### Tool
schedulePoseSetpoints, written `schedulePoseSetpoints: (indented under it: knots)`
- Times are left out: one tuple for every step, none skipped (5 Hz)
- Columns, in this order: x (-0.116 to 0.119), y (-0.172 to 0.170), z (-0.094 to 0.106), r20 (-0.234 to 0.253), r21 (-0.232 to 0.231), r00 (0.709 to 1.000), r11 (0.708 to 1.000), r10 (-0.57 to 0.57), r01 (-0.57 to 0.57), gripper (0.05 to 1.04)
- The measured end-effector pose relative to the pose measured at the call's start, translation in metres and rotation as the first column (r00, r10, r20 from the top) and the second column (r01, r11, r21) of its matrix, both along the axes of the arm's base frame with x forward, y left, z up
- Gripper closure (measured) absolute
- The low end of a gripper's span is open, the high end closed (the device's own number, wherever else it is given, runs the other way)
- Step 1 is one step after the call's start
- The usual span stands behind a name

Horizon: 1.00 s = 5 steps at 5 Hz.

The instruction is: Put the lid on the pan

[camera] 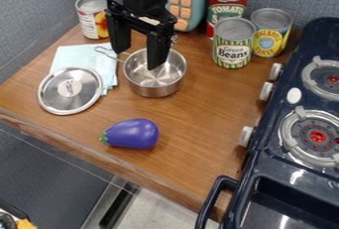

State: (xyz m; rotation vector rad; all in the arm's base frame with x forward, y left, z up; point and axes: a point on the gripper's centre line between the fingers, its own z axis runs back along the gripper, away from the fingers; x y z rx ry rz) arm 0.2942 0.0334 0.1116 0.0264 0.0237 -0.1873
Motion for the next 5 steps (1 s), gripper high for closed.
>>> schedulePoseSetpoints:
  knots:
    - [-0.001,0.0,-0.01,-0.033,-0.003,0.999,1.0,0.008,-0.008,0.083]
    - [-0.005,0.027,-0.017,-0.085,0.001,0.987,0.991,0.133,-0.134,0.083]
    - [-0.01,0.043,-0.017,-0.092,0.009,0.974,0.978,0.207,-0.207,0.083]
    - [-0.013,0.05,-0.017,-0.095,0.034,0.965,0.969,0.246,-0.244,0.083]
    - [-0.019,0.063,-0.007,-0.038,0.125,0.924,0.919,0.38,-0.373,0.083]
